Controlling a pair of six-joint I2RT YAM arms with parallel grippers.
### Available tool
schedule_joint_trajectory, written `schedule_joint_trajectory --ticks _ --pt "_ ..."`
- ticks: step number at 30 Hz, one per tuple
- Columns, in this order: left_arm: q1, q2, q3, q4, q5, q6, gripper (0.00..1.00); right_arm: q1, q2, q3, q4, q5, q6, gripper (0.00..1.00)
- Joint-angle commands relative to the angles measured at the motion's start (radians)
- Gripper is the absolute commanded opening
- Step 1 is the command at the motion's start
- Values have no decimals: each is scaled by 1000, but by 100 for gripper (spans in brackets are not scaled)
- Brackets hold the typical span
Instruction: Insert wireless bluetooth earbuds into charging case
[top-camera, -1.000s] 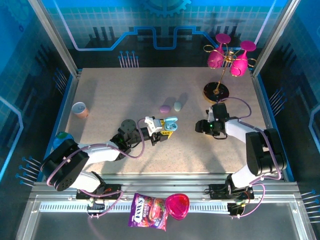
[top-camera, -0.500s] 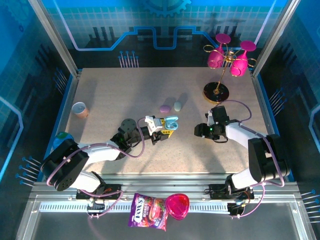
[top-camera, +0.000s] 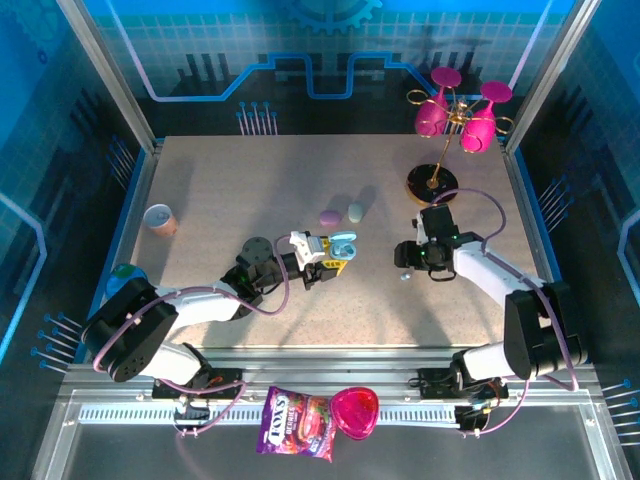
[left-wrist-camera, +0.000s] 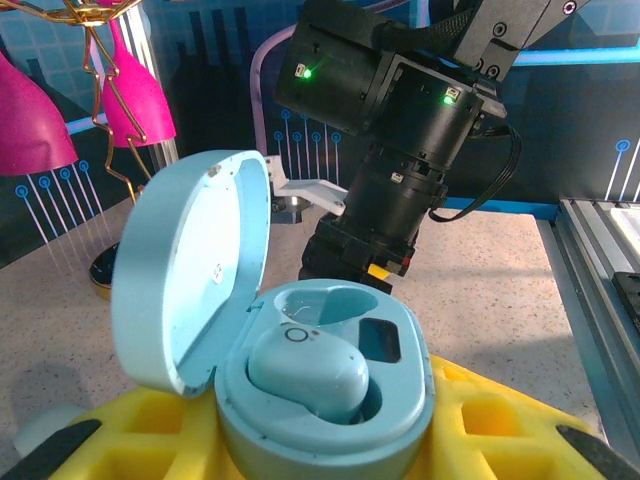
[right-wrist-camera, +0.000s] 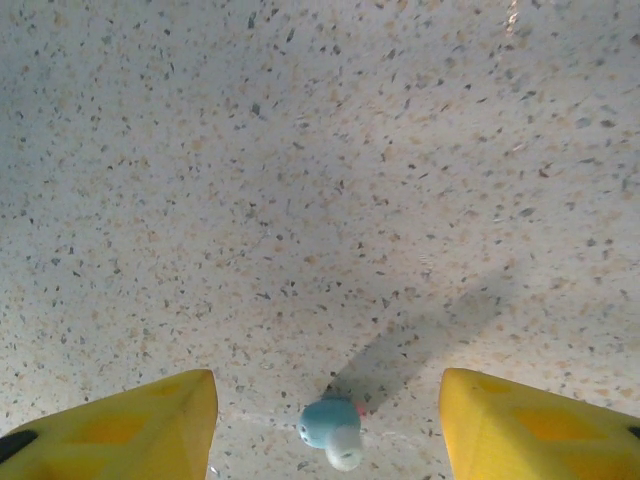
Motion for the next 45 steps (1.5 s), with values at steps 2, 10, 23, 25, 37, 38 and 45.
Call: schedule_joint_trajectory --ticks 2,10,23,25,37,38,45 --pt "-8 7 5 58 21 -14 20 12 25 9 -34 -29 -3 60" --pt "-7 -9 -9 58 15 -12 20 13 104 18 -15 -151 -8 60" --pt "-7 5 -4 70 15 -19 19 67 70 -28 -21 -204 35 50" --pt "-8 5 -4 72 14 -20 20 71 67 -30 -18 -204 36 51" --pt "-8 0 -12 78 15 -19 19 14 -41 -102 74 -222 101 55" --pt "-7 0 -13 78 16 -18 20 1 -31 -106 74 -241 104 54" --pt "-9 -16 -26 75 11 -16 20 -63 50 -137 137 -353 124 46"
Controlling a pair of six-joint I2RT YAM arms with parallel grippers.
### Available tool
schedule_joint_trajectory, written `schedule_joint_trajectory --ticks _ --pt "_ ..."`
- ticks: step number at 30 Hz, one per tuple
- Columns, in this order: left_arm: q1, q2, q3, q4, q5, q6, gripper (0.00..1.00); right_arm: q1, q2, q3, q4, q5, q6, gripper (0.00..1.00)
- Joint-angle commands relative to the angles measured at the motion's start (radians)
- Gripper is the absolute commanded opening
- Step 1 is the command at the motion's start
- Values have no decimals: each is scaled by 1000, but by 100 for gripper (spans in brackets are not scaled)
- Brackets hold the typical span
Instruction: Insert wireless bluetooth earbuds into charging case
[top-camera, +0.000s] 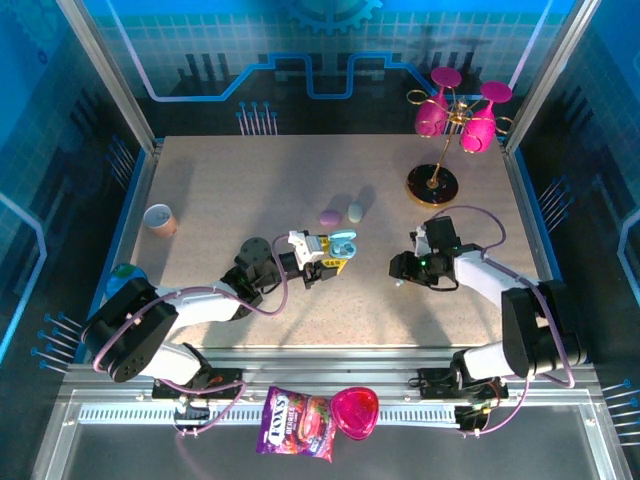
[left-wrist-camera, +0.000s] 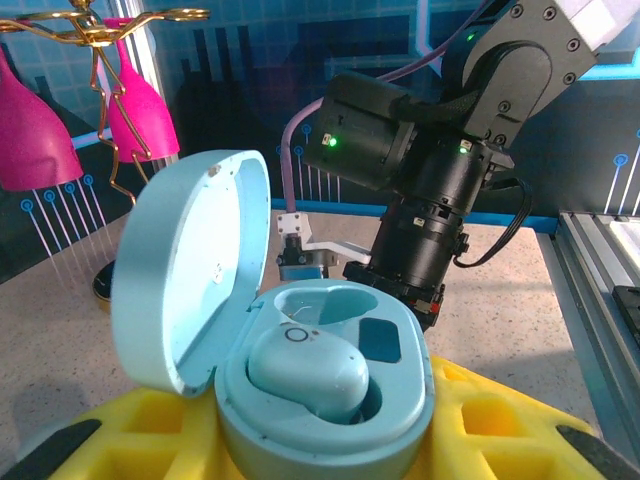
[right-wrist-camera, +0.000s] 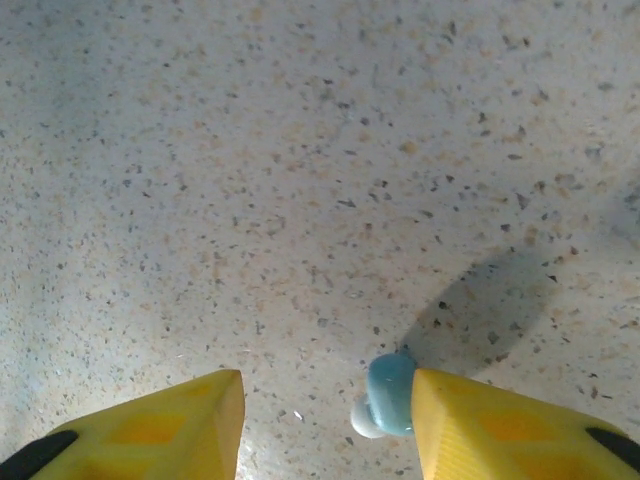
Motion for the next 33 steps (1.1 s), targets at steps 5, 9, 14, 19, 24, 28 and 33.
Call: schedule_joint_trajectory --ticks 5,9,14,19,24,28,33 --pt "-7 -24 -14 26 13 5 20 -35 49 -25 59 -87 17 42" --pt "-8 -18 -4 23 19 5 19 -43 42 -25 50 -77 8 43" --pt "-8 -10 5 24 24 0 19 -42 53 -8 19 -84 -8 44" --pt "-9 -10 7 25 25 -3 19 -18 60 18 -24 -27 -28 44" --pt "-8 -11 7 24 24 1 19 31 94 54 -68 54 -48 44" --pt "-8 -11 3 26 21 3 19 59 98 67 -76 83 -49 43" --pt "-7 -8 -5 35 17 3 20 67 111 81 -88 90 -57 39"
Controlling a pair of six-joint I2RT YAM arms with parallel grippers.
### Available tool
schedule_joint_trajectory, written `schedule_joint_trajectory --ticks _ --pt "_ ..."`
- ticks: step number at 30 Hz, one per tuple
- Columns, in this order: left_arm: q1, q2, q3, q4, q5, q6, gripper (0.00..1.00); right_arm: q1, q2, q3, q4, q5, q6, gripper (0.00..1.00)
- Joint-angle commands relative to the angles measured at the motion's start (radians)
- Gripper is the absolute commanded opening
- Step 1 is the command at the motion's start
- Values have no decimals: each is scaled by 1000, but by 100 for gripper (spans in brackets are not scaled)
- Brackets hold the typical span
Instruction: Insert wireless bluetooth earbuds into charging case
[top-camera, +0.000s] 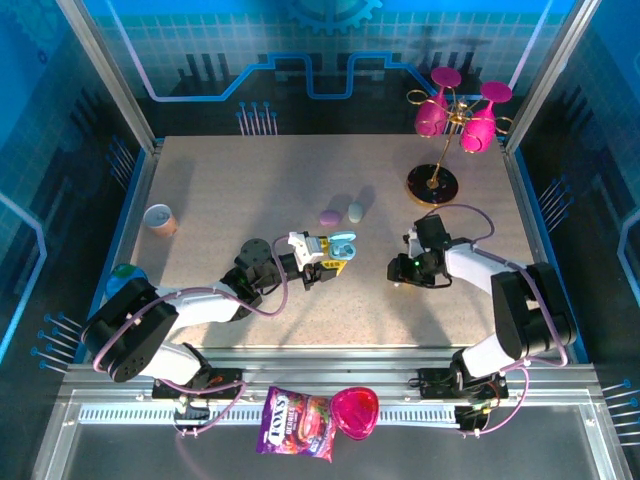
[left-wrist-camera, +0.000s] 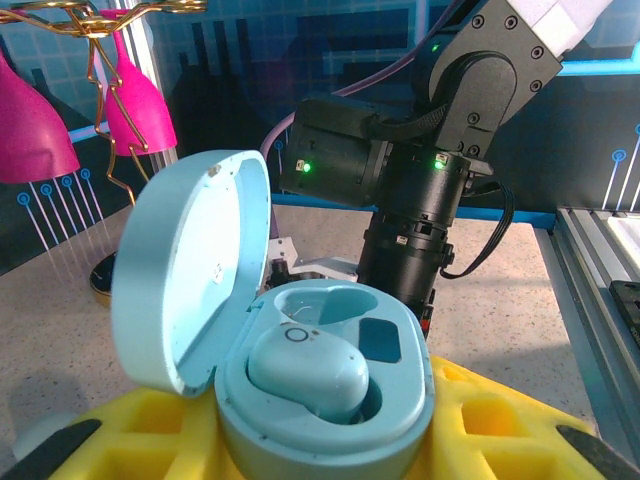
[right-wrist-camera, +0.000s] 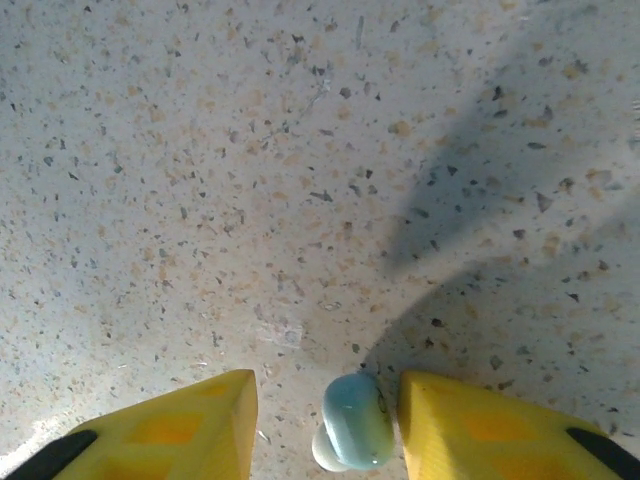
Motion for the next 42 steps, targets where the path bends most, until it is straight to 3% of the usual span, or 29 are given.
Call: schedule_joint_trajectory --ticks 1,22,28,33,36,42 --pt "-7 -10 -1 37 16 3 20 18 18 25 -34 17 -19 39" --pt "-8 -8 -14 48 9 4 20 30 23 39 -49 4 -37 19" --pt "-8 -7 -17 49 5 6 20 37 11 42 -61 21 -35 17" --pt "-4 -3 -21 49 -8 -2 20 59 -63 63 -104 73 -61 18" --pt "21 17 -15 57 0 -75 19 86 -124 84 -125 102 -95 18" --pt "50 69 -38 175 18 -135 19 218 -255 143 -150 255 -184 17"
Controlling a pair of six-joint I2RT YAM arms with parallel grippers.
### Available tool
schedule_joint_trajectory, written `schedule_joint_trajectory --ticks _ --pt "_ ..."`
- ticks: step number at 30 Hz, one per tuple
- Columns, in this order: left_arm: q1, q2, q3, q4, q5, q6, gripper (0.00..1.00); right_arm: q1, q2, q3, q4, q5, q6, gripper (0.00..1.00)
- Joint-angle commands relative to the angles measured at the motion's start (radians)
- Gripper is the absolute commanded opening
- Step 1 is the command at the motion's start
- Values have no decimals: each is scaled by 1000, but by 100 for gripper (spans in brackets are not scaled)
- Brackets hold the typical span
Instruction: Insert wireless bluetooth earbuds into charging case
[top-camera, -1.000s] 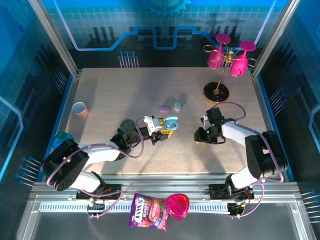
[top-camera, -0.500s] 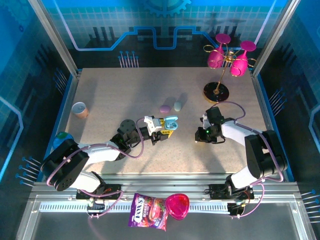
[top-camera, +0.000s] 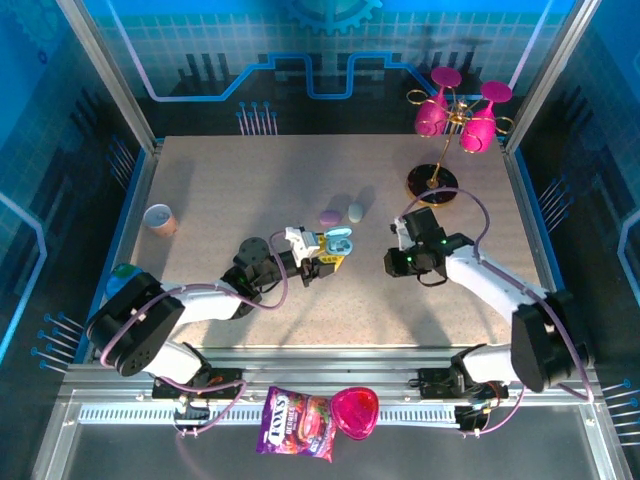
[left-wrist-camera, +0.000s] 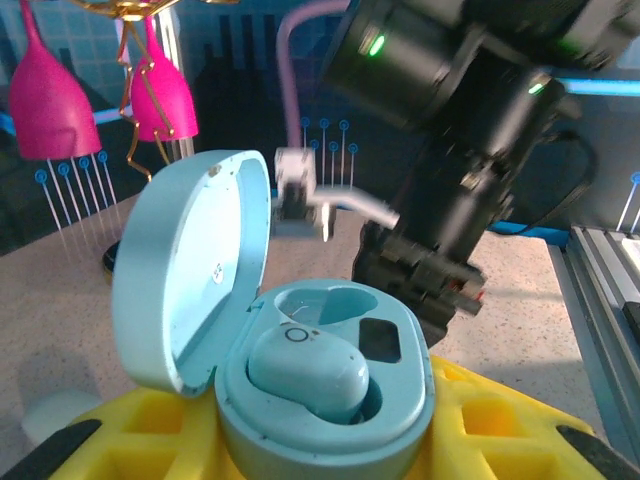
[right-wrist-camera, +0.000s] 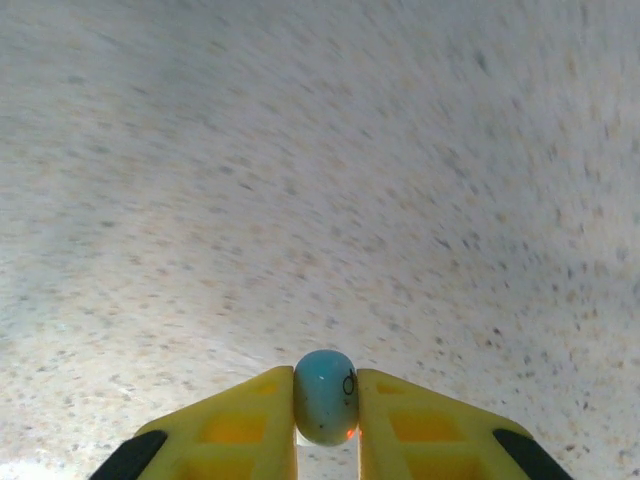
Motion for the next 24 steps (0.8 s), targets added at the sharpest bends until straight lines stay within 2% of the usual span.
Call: schedule_joint_trajectory --ticks 1,8,12,18,24 --pt "16 27 -29 120 26 -58 19 66 -82 48 -35 106 -77 17" --pt "32 30 -45 156 30 -82 19 221 -229 54 65 174 -192 17" --pt "37 16 -29 89 39 -85 19 295 -282 101 104 171 -236 17" --pt "37 -8 -21 41 53 -72 19 365 -262 164 140 166 -295 16" --pt "36 -35 -13 8 74 -83 19 386 -186 206 183 153 -334 16"
